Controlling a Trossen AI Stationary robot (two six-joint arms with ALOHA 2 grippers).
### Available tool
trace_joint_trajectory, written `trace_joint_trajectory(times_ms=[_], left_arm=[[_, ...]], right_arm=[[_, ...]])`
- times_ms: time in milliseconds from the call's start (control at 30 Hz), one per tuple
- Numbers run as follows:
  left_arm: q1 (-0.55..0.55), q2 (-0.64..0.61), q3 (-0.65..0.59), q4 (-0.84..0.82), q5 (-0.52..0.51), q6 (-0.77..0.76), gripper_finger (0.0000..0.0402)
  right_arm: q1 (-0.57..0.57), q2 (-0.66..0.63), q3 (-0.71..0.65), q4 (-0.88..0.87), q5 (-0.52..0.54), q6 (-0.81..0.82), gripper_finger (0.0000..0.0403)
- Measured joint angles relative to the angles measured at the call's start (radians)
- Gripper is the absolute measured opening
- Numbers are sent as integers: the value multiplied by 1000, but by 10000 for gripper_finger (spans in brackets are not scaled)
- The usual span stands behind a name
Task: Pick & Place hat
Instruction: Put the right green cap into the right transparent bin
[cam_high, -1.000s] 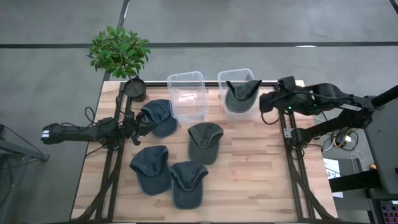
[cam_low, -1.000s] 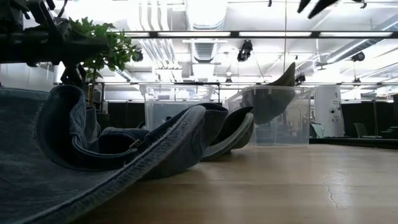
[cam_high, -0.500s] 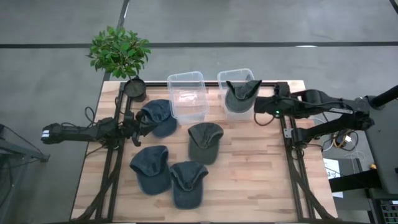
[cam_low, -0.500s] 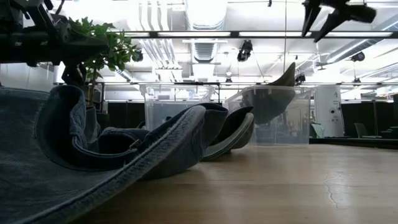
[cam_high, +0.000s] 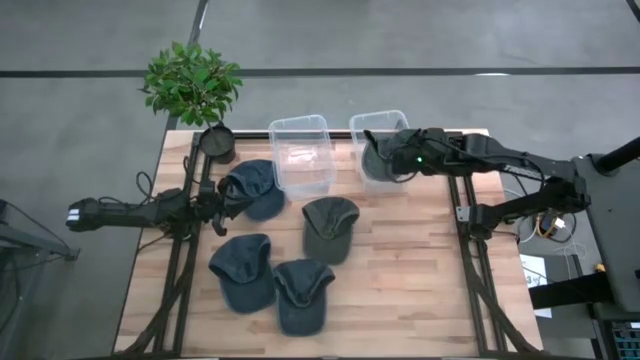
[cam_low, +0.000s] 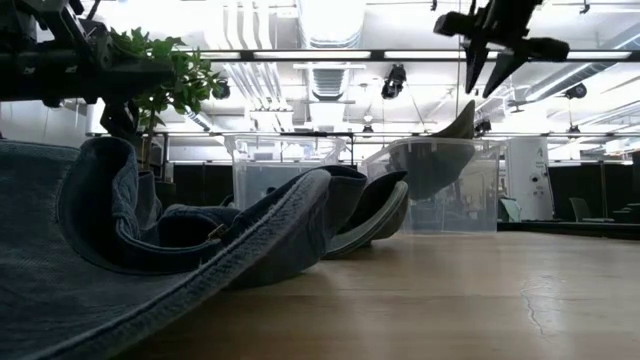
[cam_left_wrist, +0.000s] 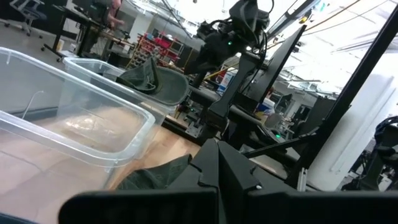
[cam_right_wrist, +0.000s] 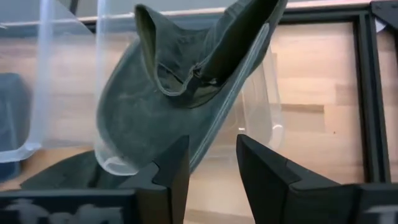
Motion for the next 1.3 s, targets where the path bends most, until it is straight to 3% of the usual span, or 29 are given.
trace_joint_trajectory(times_ms=[433, 667, 767, 1200, 1300], left_arm=[[-1, 0, 0, -47, 1, -4, 0], [-1, 0, 0, -47, 1, -6, 0], [-1, 0, 0, -47, 1, -6, 0], [-1, 0, 0, -63, 1, -18, 0], [-1, 0, 0, -64, 1, -18, 0]], right_arm=[[-116, 72, 14, 35, -84, -156, 111], [-157, 119, 13, 41, -84, -275, 58], [-156, 133, 13, 47, -71, -328, 19], [-148, 136, 11, 155, 52, -550, 10], [-146, 136, 10, 207, 37, -617, 10]])
